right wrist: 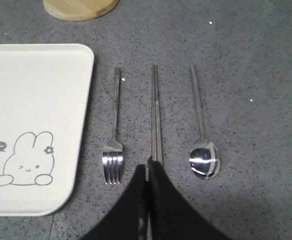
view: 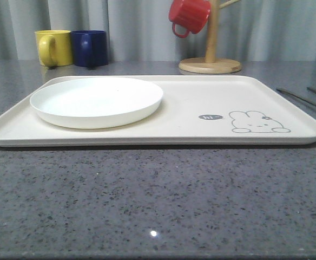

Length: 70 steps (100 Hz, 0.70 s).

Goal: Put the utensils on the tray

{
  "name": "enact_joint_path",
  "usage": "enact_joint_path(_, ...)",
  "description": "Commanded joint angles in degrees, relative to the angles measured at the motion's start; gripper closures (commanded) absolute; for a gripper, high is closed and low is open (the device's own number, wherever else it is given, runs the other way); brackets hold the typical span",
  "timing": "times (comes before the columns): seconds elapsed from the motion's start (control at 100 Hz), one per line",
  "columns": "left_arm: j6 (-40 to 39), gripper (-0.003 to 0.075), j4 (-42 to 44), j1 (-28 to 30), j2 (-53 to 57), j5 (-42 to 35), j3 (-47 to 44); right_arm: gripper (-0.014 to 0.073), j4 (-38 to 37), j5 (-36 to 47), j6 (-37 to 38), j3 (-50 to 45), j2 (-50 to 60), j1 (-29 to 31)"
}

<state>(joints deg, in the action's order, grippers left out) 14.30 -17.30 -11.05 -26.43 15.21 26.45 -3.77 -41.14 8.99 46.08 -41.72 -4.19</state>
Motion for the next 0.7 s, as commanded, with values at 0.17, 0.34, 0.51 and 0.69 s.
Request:
enact_joint_path(0.17, 0.0, 0.0739, -0.3, -0.3, -0.2, -4.5, 1.6, 0.0659, -0.5, 0.7, -0.1, 4.5, -8.8, 0.3)
enact_joint_path(0.34, 0.0, 0.0739, -0.3, -0.3, -0.2, -4.5, 1.6, 0.0519, -0.5, -3.8, -0.1, 4.5, -11.9, 0.3)
enact_joint_path(0.51, 0.0, 0.0739, -0.3, -0.3, -0.2, -4.5, 1.6, 0.0292, -0.1, -6.1, -0.1, 4.5, -12.4, 0.3)
enact_joint_path(0.69, 0.0, 0.0739, -0.3, -0.3, -0.2, -4.5, 1.6, 0.0239, 1.8, -5.0, -0.1, 5.0, -12.6, 0.3)
